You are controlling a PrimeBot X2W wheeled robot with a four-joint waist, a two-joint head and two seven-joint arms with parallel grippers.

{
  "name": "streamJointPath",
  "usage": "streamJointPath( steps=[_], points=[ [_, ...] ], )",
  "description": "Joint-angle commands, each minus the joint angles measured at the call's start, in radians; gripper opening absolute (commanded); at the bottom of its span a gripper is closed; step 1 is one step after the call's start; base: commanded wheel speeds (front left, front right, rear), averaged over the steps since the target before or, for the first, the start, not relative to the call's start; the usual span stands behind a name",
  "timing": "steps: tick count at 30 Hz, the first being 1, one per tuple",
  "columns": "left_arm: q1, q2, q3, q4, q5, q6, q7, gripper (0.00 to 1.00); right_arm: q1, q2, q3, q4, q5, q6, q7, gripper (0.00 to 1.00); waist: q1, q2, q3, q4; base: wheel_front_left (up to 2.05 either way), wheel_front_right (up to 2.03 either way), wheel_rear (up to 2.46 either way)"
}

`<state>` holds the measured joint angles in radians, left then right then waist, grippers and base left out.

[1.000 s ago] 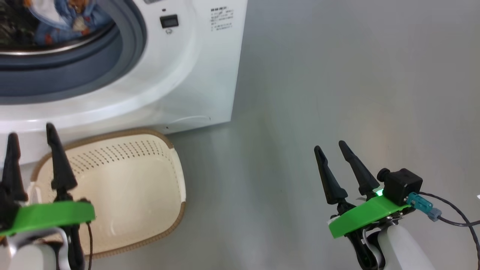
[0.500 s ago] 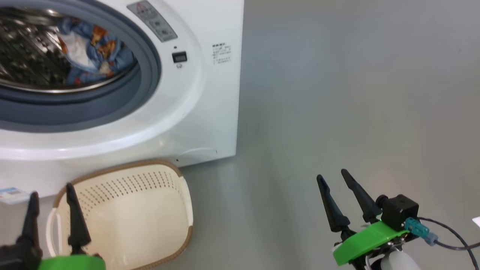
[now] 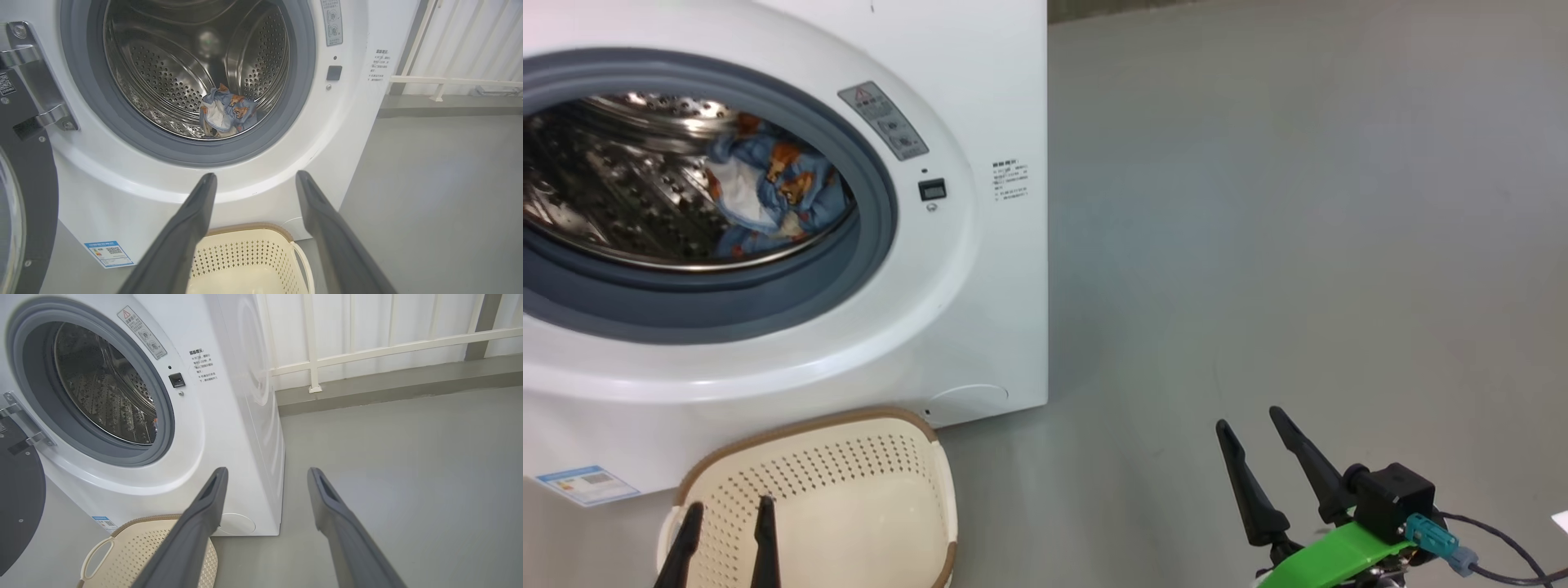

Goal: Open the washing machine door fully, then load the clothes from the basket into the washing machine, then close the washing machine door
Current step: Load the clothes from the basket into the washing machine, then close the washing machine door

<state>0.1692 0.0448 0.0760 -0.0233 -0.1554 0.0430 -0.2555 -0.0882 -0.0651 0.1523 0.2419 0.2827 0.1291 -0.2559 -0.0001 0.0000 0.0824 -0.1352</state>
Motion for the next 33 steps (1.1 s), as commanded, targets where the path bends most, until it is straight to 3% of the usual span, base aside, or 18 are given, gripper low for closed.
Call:
streamJointPath(
  steps=[1,20,33],
  points=[
    [0.000,0.006,0.028,-0.022,-0.010,0.010,-0.006,1.00,0.005,-0.002,0.022,-0.027,-0.012,0.002,-0.006,1.00,0.0001,0.0000,-0.026,0.008,0.00,0.00,0.00],
    [0.047,0.006,-0.014,-0.004,-0.045,0.053,-0.006,1.00,0.045,-0.002,-0.003,-0.052,-0.040,0.002,-0.006,1.00,0.0001,0.0000,-0.067,0.028,0.00,0.00,0.00],
    [0.044,0.005,-0.023,-0.001,-0.060,0.040,-0.006,1.00,0.053,0.004,-0.014,-0.046,-0.040,0.002,-0.006,1.00,0.0001,0.0000,-0.083,0.038,0.00,0.00,0.00]
  ],
)
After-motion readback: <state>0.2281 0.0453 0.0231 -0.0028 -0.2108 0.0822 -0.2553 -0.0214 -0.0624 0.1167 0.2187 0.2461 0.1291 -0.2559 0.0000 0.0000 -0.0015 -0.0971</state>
